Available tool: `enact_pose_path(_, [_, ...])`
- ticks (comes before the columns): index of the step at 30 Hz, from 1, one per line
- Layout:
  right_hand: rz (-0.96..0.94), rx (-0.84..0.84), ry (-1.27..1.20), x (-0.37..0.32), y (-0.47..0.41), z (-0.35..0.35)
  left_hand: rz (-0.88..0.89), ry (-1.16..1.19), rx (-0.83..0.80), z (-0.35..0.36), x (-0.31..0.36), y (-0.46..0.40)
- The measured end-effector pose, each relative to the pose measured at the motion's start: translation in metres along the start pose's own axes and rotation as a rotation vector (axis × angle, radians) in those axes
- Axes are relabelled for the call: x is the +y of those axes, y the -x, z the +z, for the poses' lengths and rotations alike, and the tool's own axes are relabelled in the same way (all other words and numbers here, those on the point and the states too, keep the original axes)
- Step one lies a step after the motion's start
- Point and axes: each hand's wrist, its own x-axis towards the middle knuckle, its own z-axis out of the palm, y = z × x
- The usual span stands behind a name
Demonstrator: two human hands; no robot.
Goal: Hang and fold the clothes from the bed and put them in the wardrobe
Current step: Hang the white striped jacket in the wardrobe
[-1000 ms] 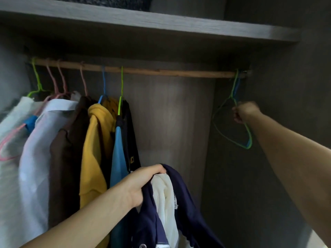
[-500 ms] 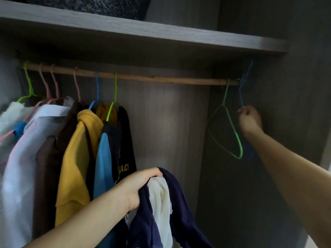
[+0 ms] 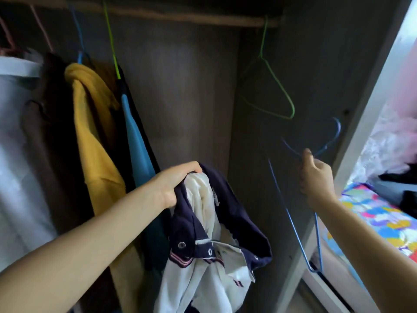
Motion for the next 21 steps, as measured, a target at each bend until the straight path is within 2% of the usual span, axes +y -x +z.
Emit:
enact_pose_path(2, [0.018,0.043,-0.018,0.0,0.025,-0.021,-0.032,-0.014,-0.005,-0.001,-0.009,0.001])
enact_pose_path(5, [0.034,0.016,-0.371,-0.008,0.067,-0.044,-0.068,-0.027,-0.012,-0.004,-0.019,0.002])
enact_pose_path(9, [0.019,-0.176,-0.835,-0.046,0.101,-0.047,-0.074,-0.074,-0.072,0.001,-0.022,0.01])
enact_pose_path(12, [0.019,-0.331,-0.954,-0.073,0.113,-0.031,-0.092,-0.139,-0.177,0.01,-0.016,0.021])
enact_pose_path(16, [-0.042,-0.49,-0.772,-0.051,0.143,-0.008,-0.037,-0.16,-0.267,0.011,0.009,0.034])
enact_pose_path(19, [-0.071,-0.734,-0.415,-0.021,0.152,-0.018,0.042,-0.097,-0.21,-0.015,0.036,0.032])
enact_pose_path(21, [-0.073,-0.896,-0.157,-0.021,0.151,-0.035,0.011,-0.111,-0.228,-0.034,0.045,0.031])
